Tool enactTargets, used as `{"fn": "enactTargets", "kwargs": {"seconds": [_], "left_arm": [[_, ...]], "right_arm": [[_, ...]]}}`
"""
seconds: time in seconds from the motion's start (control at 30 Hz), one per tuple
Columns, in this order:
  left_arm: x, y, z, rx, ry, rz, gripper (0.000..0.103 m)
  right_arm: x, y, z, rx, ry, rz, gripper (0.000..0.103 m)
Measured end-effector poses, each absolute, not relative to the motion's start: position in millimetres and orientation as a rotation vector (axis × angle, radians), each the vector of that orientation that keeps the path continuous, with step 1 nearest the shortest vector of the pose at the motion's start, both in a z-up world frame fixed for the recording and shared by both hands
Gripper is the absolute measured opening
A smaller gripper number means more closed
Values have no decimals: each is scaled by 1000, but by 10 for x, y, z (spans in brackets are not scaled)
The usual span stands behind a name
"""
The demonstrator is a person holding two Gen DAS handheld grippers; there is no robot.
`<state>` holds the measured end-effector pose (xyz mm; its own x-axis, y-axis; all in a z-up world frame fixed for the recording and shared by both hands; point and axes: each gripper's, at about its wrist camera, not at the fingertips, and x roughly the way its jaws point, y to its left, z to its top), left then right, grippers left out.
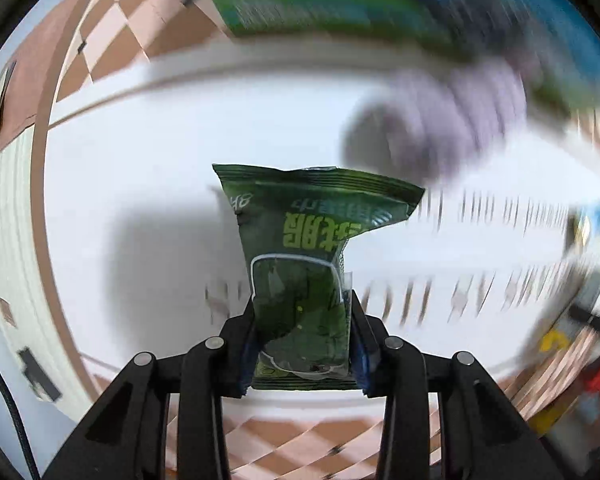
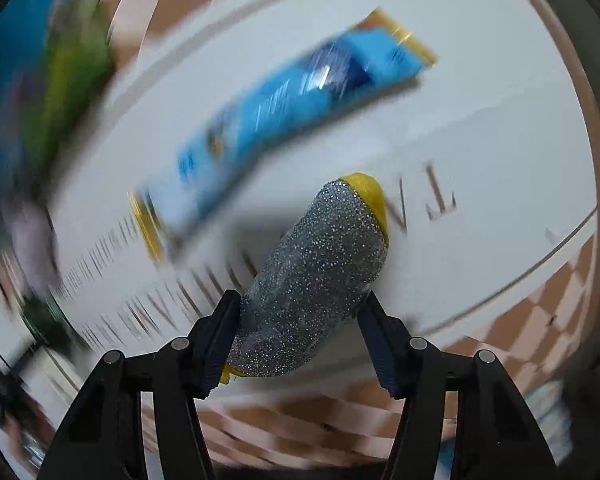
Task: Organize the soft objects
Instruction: 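Grasp the green snack bag with left tool while right tool grasps the silver sponge, then place the green bag in the box with left tool while right tool places the sponge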
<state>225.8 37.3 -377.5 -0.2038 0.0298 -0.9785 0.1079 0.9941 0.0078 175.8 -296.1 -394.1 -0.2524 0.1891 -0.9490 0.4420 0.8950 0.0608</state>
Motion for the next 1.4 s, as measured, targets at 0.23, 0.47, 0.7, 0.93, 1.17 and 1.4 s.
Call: {"fn": "enactTargets", "kwargs": {"seconds": [0.23, 0.47, 0.7, 0.93, 1.17, 1.4], "left_arm": [[2037, 161, -3850, 165, 1788, -66, 41], [2139, 137, -3878, 62, 1824, -39, 42], [2182, 1, -3882, 56, 1827, -25, 42], [2087, 179, -3981, 21, 1839, -10, 43], [1982, 293, -4094, 45, 1843, -32, 63], [1981, 325, -4081, 7, 1817, -10, 38]], "right_arm": [[1488, -2633, -3948, 155, 1916, -176, 66], [1356, -2794, -3894, 311, 1883, -264, 69], [1370, -2487, -3905, 79, 1898, -68, 60], [1387, -2576, -3669, 28, 1818, -99, 78], [1264, -3004, -3681, 243, 1800, -173, 78], [1281, -2998, -3859, 246, 1806, -197, 67]]}}
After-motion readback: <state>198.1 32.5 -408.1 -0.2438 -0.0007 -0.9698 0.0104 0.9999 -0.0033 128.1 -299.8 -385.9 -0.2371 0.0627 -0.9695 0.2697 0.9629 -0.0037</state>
